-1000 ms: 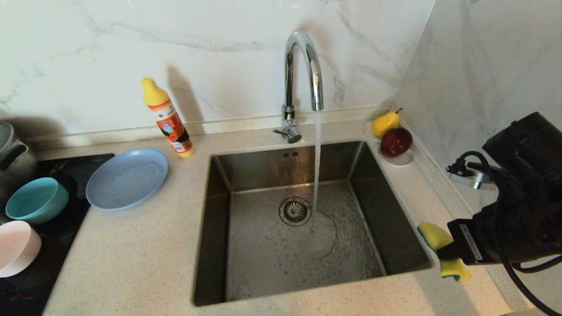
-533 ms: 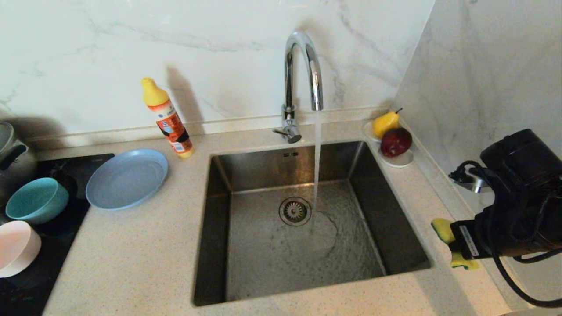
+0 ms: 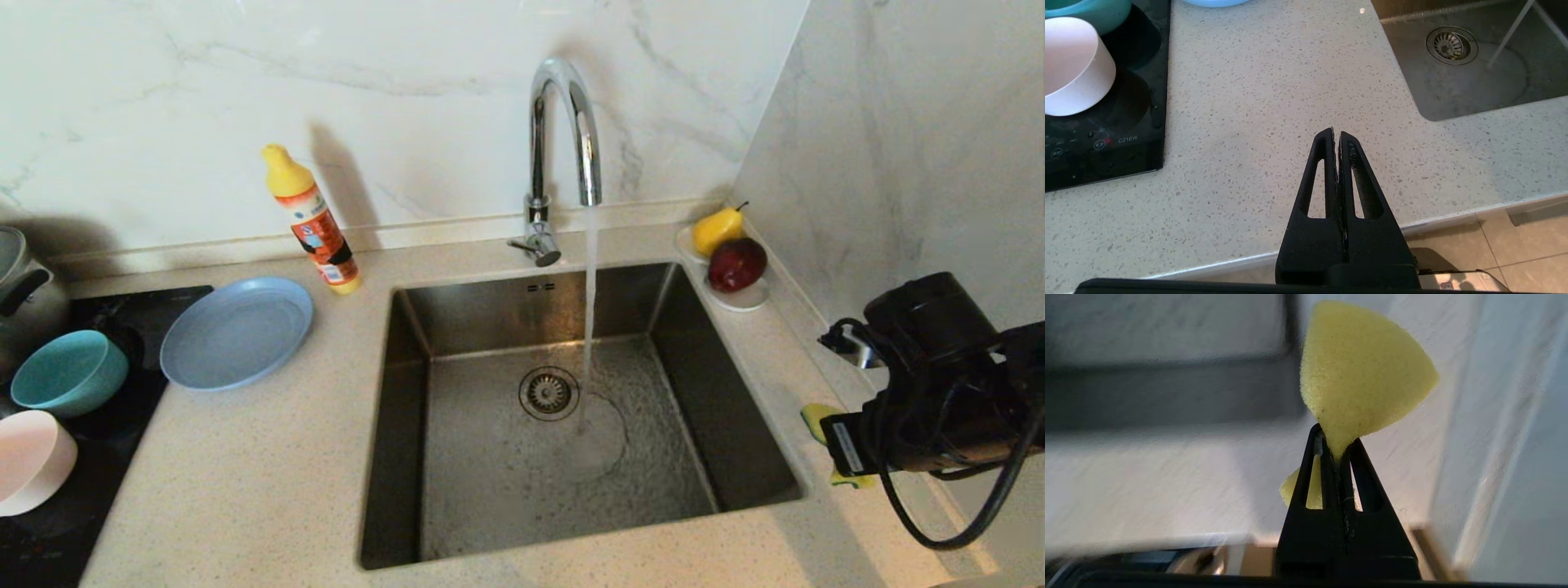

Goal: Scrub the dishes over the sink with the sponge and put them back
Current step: Put down the sponge

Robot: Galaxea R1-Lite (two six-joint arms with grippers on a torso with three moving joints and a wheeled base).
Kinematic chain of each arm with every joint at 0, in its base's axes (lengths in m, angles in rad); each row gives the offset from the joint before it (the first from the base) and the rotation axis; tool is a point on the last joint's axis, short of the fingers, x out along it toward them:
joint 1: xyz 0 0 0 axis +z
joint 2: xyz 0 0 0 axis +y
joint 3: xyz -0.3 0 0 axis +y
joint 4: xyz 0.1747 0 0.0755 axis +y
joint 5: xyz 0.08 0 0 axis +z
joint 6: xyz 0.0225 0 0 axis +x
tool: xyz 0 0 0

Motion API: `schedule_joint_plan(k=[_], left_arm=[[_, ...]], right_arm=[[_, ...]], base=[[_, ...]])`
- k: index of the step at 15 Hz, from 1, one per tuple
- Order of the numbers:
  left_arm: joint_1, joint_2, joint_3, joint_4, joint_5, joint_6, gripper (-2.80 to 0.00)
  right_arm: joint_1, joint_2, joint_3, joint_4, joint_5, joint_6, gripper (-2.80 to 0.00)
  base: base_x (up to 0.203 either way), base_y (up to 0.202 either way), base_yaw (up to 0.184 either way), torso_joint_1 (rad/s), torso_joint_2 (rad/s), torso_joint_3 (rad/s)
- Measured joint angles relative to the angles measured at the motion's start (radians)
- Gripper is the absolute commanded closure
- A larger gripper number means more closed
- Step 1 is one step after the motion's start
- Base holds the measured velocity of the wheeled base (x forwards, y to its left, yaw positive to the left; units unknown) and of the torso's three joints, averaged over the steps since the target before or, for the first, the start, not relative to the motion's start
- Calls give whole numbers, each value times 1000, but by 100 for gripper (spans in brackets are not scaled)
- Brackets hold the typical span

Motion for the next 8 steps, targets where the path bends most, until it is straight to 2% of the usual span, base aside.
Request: schedule_joint_plan(k=[5, 8], left_arm=[[1, 0, 0, 0, 0, 0, 0], [-1, 0, 0, 0, 0, -1, 0]], right_arm=[[-91, 83, 15, -109, -26, -53, 0], [-112, 135, 25, -185, -26, -56, 0]], base=[[0, 0, 0, 0, 0, 0], [0, 0, 0, 0, 0, 0]])
